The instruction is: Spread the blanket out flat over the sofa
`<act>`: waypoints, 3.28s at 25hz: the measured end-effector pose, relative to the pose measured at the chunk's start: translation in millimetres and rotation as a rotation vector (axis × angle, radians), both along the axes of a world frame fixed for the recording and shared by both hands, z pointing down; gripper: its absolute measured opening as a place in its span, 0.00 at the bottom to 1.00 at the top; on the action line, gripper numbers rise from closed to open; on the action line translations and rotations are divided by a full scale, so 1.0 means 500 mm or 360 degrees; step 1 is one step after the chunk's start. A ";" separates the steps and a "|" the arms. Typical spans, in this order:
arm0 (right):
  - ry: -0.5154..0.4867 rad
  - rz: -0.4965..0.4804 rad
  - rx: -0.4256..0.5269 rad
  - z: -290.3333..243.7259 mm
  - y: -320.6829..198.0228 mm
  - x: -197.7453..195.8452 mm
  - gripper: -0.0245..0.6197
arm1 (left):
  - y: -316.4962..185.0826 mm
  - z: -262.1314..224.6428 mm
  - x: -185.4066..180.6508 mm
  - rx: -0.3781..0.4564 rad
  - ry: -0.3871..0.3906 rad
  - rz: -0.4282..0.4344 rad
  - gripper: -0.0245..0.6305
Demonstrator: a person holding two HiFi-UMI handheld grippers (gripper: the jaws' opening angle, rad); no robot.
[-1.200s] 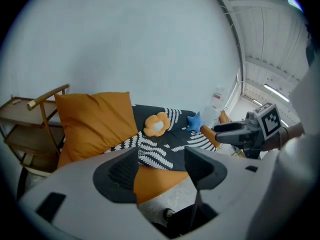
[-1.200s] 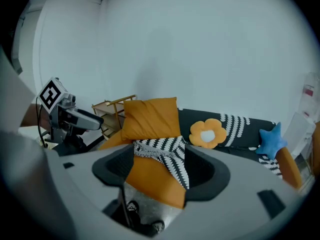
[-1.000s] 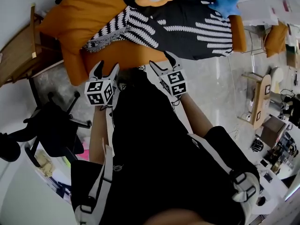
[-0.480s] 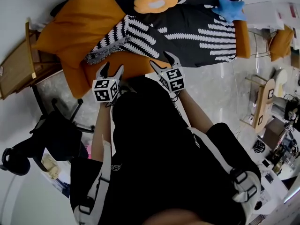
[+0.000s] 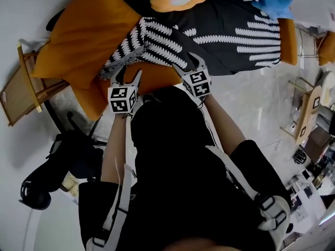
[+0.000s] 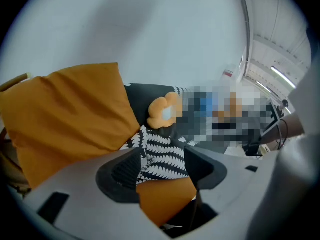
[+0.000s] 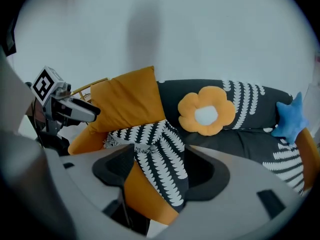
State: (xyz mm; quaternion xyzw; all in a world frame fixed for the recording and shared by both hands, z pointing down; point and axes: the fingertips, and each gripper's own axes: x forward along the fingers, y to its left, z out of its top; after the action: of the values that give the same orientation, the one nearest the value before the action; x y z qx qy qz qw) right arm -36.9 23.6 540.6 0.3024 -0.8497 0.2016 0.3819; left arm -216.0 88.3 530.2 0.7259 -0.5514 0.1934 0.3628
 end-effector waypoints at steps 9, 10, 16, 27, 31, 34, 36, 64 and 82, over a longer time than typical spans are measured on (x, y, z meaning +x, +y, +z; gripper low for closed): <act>-0.0021 0.0106 -0.0130 0.079 -0.060 -0.053 0.53 | -0.089 0.078 -0.048 -0.0206 -0.0051 0.0077 0.46; -0.0013 0.0114 -0.0137 0.093 -0.071 -0.045 0.53 | -0.102 0.089 -0.040 -0.0222 -0.0046 0.0079 0.46; -0.0006 0.0170 -0.0155 0.149 -0.101 -0.017 0.53 | -0.129 0.165 -0.022 -0.0310 -0.0083 0.0136 0.46; -0.0040 0.0304 -0.0248 0.246 -0.131 0.002 0.53 | -0.167 0.299 -0.019 -0.0521 -0.0110 0.0127 0.46; -0.0043 0.0321 -0.0276 0.272 -0.129 -0.003 0.53 | -0.178 0.357 -0.036 -0.0598 -0.0193 0.0103 0.46; -0.0038 0.0331 -0.0293 0.277 -0.128 0.013 0.53 | -0.192 0.394 -0.042 -0.0641 -0.0278 0.0086 0.46; -0.0031 0.0336 -0.0296 0.285 -0.127 0.020 0.53 | -0.198 0.417 -0.052 -0.0664 -0.0304 0.0049 0.46; 0.0017 0.0278 -0.0370 0.336 -0.108 0.027 0.52 | -0.134 0.441 -0.099 -0.0741 -0.0106 -0.0020 0.12; 0.0066 0.0114 -0.0299 0.327 -0.060 -0.019 0.52 | 0.080 0.332 -0.142 -0.0639 0.0112 -0.0320 0.12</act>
State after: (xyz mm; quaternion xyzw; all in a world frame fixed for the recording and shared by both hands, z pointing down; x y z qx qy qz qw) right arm -46.2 -6.7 704.3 0.2996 -0.8076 0.2878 0.4185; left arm -286.9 128.1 696.3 0.5867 -0.5585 0.2368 0.5365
